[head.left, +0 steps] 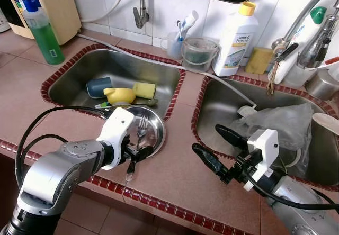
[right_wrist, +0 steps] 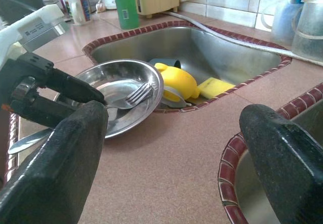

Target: Kitchen organization

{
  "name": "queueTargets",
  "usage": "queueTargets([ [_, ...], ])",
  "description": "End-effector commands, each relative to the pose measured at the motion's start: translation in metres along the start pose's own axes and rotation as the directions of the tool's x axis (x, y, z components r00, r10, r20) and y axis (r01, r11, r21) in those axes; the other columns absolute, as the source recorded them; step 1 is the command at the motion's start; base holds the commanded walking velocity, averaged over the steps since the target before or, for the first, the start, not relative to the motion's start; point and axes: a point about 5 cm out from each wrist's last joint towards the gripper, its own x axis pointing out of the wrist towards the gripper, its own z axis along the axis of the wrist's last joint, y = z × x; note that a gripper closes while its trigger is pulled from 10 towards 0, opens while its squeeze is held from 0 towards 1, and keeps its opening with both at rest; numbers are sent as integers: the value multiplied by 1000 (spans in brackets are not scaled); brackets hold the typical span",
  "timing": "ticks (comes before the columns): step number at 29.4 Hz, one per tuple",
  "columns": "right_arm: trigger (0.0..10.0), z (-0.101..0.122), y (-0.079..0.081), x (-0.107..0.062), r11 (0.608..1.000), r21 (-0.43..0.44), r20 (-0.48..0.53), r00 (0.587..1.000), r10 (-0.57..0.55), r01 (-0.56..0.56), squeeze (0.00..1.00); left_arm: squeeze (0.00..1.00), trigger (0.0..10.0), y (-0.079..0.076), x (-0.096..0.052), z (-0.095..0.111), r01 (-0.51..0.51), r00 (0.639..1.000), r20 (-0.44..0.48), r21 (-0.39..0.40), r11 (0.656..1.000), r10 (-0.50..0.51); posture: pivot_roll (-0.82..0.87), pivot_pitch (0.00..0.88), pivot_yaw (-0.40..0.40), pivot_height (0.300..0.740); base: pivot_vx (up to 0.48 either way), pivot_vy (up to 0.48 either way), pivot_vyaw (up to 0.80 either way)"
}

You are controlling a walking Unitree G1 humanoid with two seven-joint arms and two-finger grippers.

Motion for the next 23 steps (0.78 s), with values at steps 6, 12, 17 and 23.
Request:
queueTargets([
  [6, 10000, 9, 0, 0, 1000, 15, 32, 999, -9, 8, 0, 0, 0, 0, -1, -4, 4, 999, -33, 0, 1000, -4, 68, 125, -55, 740, 0, 0, 0],
  [12, 10000, 11, 3, 0, 999, 50, 41, 999, 13, -15, 0, 0, 0, -1, -2, -4, 13, 999, -36, 3, 1000, -13, 69, 126, -55, 740, 0, 0, 0],
  [17, 10000, 10, 10, -1, 990, 119, 33, 997, 76, -79, 0, 0, 0, -2, -2, -2, 21, 999, -33, 1, 1000, -21, 72, 126, -56, 740, 0, 0, 0],
  [23, 10000, 3, 17, -6, 984, 141, -22, 993, 117, -113, 0, 0, 0, -3, -2, -1, 31, 999, -29, 4, 1000, -31, 70, 126, -54, 740, 0, 0, 0],
])
